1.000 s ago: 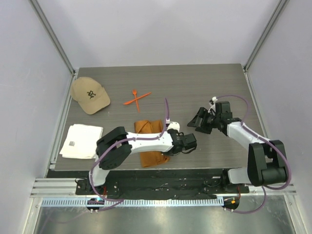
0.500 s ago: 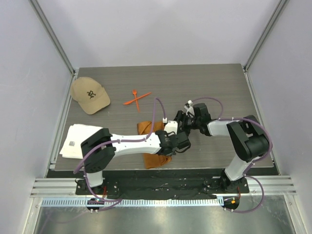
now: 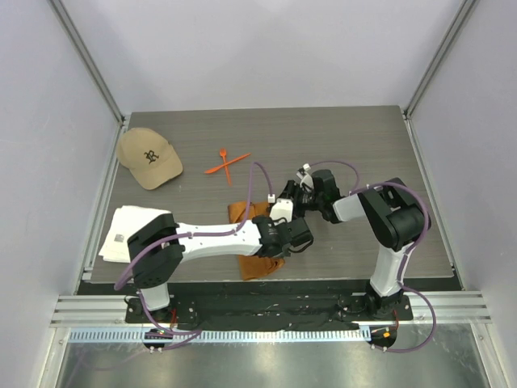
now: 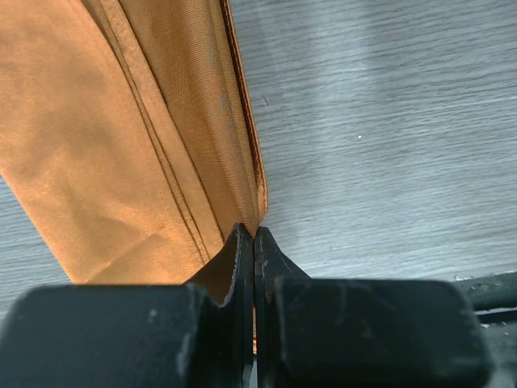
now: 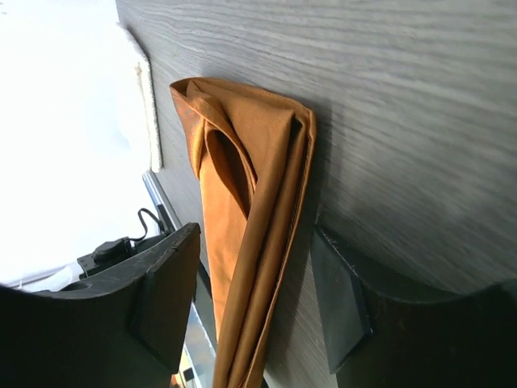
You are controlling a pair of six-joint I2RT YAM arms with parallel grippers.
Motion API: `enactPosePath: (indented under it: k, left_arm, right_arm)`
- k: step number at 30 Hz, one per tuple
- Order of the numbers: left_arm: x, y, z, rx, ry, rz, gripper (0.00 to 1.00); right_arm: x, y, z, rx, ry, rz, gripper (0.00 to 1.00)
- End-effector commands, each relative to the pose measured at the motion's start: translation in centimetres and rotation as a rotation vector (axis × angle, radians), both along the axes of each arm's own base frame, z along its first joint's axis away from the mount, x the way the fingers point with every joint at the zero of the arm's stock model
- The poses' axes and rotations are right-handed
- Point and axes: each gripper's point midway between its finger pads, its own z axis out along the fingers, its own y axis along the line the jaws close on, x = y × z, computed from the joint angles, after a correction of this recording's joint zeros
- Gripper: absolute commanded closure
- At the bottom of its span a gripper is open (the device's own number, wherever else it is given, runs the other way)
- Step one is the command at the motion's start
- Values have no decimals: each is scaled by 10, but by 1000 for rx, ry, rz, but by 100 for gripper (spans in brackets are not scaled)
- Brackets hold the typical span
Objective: Fold the napkin into a case and place the utensils inside
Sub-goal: Pick up the 2/3-rectangle-folded napkin at the center of the board.
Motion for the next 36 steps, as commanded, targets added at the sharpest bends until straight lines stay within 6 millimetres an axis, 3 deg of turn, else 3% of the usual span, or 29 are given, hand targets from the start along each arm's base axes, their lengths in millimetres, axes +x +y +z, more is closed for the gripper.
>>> enactPosePath:
  k: [1, 11, 17, 20, 21, 22, 23, 25, 26, 27, 28, 29, 30, 31, 33, 34, 36]
  left_arm:
    - [7, -5, 24, -73, -44, 14, 100]
    - [2, -2, 16, -66, -23, 12, 100]
    - [3, -1, 16, -75, -26, 13, 100]
    - [2, -3, 18, -83, -28, -3, 100]
    - [3, -6, 19, -94, -29, -10, 100]
    - [3, -9, 22, -103, -31, -24, 95]
    - [3, -12, 28, -112, -40, -56, 72]
    - [4, -23, 54, -209, -71, -87, 48]
    - [6, -24, 63, -242, -87, -89, 39]
    - [9, -27, 68, -288, -101, -97, 37]
    - [20, -19, 86, -345, -117, -68, 37]
    - [28, -11, 88, -361, -113, -41, 40]
    - [32, 1, 82, -372, -90, -2, 47]
    - [48, 16, 80, -401, -64, 51, 61]
    - [58, 38, 67, -417, -36, 98, 73]
    - [72, 53, 63, -420, -28, 142, 82]
    - [80, 67, 45, -383, -16, 156, 85]
  right_arm:
    - [16, 6, -7, -19, -35, -17, 38]
    - [41, 5, -16, -112, -85, -32, 45]
    - [41, 6, -22, -108, -82, -23, 59]
    - [37, 6, -22, -100, -82, -7, 75]
    - [36, 6, -21, -92, -88, -2, 90]
    - [36, 6, -20, -90, -94, -1, 97]
    - [36, 6, -20, -95, -98, 3, 99]
    - [36, 6, -18, -100, -103, -2, 99]
    - [38, 5, -15, -99, -109, -10, 99]
    - [38, 5, -14, -99, -110, -11, 99]
    - [37, 6, -13, -94, -109, -5, 99]
    - [40, 7, -10, -91, -115, -5, 99]
    - [39, 5, -12, -110, -107, -3, 99]
    - [40, 5, -11, -117, -108, -3, 99]
    - [40, 6, -6, -116, -111, -4, 99]
    - [41, 6, -4, -116, -115, -5, 99]
    - [40, 9, -1, -126, -120, 1, 99]
